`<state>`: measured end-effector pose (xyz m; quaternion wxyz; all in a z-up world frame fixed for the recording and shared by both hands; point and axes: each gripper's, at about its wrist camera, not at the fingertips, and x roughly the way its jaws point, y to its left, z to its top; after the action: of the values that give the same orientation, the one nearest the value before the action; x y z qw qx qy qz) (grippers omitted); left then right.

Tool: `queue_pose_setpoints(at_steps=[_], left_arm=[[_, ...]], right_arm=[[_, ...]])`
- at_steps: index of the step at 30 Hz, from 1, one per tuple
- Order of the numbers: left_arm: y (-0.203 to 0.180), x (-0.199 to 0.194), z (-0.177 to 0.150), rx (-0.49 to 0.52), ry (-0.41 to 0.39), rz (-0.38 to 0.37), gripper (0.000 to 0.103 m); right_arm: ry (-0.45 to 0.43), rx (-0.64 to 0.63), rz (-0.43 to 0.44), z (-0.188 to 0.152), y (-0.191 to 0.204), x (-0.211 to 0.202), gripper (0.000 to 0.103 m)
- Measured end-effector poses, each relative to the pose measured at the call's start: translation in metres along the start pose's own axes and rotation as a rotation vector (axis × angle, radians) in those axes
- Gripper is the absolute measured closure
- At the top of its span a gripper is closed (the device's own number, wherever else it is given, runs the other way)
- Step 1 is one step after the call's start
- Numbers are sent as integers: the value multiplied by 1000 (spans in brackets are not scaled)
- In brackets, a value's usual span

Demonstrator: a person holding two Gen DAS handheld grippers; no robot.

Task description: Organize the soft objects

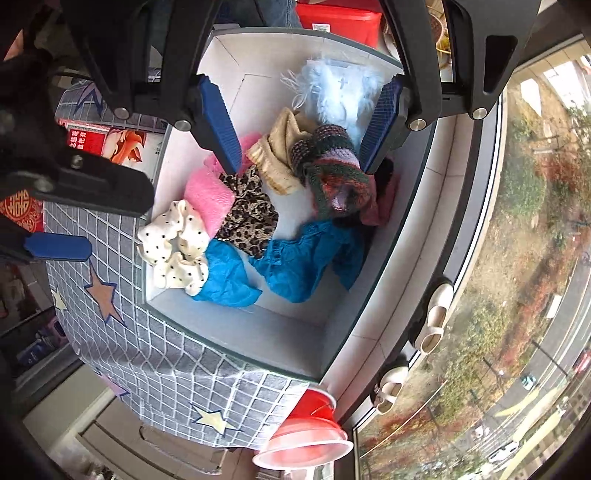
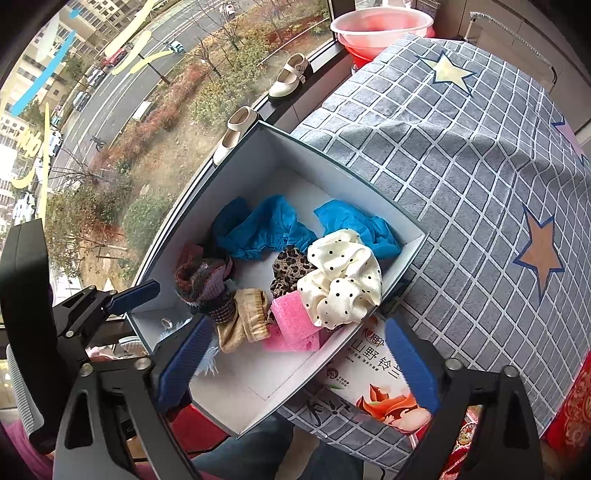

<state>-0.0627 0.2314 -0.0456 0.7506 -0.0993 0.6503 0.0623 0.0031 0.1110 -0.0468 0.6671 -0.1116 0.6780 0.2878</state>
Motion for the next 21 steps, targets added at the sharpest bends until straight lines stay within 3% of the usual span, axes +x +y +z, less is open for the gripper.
queue_pose_setpoints(at_steps=[18,21], left_arm=[[-6,-2,-4,-5,7,-4,31],[0,-5,-6,-40,-22,-51,27]], right_arm=[[-16,31,0,-13,-4,-11,0],[-14,29,1,-13,-4,-11,0]])
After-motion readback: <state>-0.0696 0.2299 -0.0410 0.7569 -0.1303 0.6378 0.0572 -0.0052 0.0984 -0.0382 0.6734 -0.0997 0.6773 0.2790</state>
